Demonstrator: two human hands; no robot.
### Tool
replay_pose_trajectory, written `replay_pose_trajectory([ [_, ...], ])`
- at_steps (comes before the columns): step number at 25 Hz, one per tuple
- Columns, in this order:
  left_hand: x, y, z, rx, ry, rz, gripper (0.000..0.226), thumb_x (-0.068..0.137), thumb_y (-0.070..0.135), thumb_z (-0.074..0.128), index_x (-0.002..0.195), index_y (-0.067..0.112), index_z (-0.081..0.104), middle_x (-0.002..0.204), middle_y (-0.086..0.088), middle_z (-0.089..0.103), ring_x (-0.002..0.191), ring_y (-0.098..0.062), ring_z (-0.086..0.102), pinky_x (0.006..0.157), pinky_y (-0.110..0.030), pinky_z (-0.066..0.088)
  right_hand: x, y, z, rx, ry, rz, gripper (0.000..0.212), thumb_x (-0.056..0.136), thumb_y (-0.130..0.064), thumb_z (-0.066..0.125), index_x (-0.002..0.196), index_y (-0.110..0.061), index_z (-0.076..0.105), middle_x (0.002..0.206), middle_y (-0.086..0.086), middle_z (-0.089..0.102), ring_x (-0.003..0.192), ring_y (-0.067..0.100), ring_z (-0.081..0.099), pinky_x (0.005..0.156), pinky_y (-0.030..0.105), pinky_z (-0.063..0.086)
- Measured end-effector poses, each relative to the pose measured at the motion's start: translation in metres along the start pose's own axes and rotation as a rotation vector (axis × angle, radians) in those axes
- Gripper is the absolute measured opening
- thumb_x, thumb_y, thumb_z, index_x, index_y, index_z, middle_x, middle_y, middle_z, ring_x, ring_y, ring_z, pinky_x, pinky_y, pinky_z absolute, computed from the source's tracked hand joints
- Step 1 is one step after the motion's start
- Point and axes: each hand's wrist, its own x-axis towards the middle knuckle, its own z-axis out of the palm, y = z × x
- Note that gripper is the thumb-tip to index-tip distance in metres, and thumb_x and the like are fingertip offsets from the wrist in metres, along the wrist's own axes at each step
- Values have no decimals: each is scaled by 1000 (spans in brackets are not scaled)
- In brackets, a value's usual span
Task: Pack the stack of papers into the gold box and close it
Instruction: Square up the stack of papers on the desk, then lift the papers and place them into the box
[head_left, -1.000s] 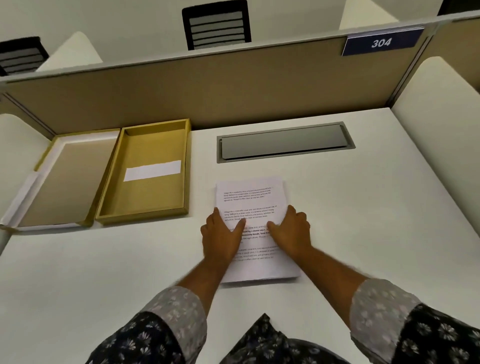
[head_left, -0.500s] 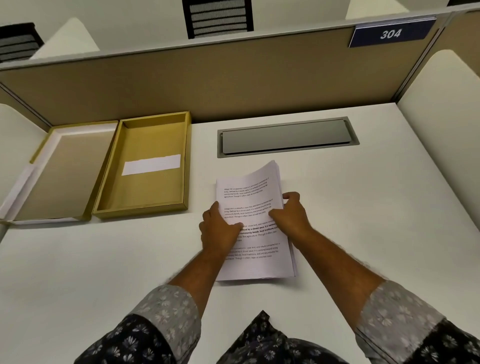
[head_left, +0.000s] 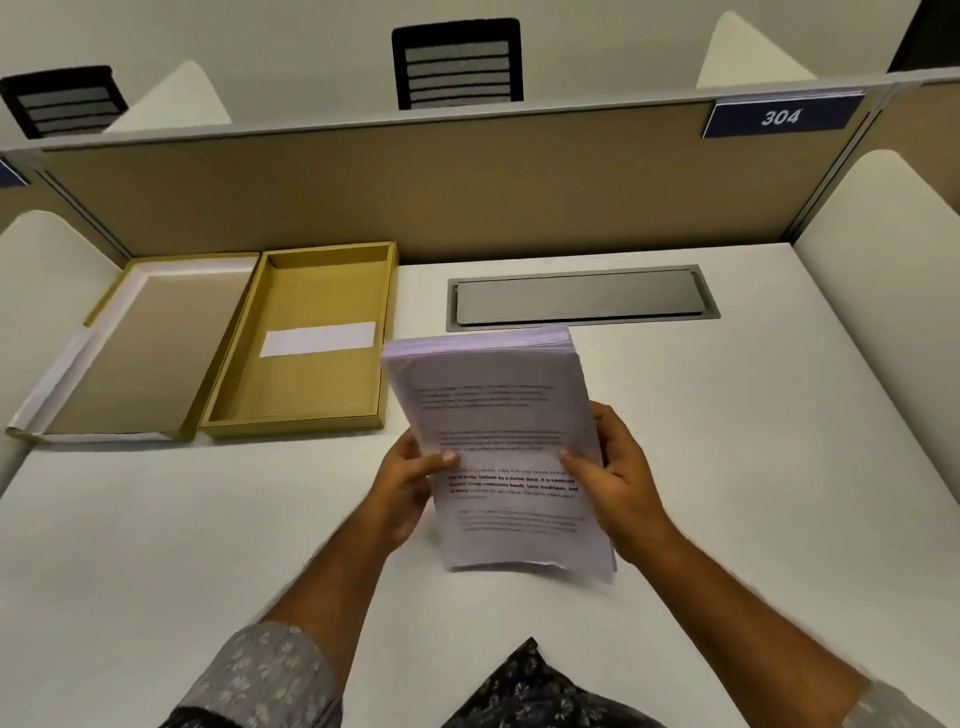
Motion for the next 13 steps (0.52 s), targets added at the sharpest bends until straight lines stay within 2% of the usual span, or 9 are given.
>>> replay_pose_trajectory([
  [2,-25,14,3,-24,-54,155,44,77,4,77,119,15,73,125,-15,76,116,-38,71,94,-48,62,-14,-20,-8,18,-6,-134,49,103,4,56,128,-37,57,118,-21,70,111,17,70,84,28,64],
  [4,-47,29,9,34,-41,322,37,78,6,77,111,22,77,121,-10,79,111,-32,74,91,-45,64,-27,-36,-15,72,-13,-238,61,103,5,54,129,-51,57,121,-21,68,113,12,68,86,28,63],
  [6,-62,33,13,45,-48,403,35,78,6,76,102,32,81,114,-2,81,105,-24,75,89,-41,65,-40,-38,-17,151,5,-295,69,100,0,51,130,-62,56,125,-17,67,116,13,67,89,30,62],
  [8,-70,22,16,68,-55,397,36,78,7,76,99,36,81,110,1,81,102,-20,74,87,-38,65,-53,-23,-12,170,49,-295,68,99,-2,50,131,-62,55,125,-15,68,116,12,66,93,30,60],
  [10,-73,-1,13,107,3,360,35,77,10,77,98,37,81,106,2,82,98,-15,75,82,-30,63,-64,3,-4,147,74,-245,64,97,-6,53,130,-61,56,125,-12,68,116,14,65,96,33,58],
  [13,-72,-31,2,112,60,293,36,76,13,79,111,21,78,108,-2,82,101,-17,76,83,-27,60,-74,33,4,79,45,-168,58,97,-10,56,131,-57,57,125,-13,67,116,15,63,98,26,55],
])
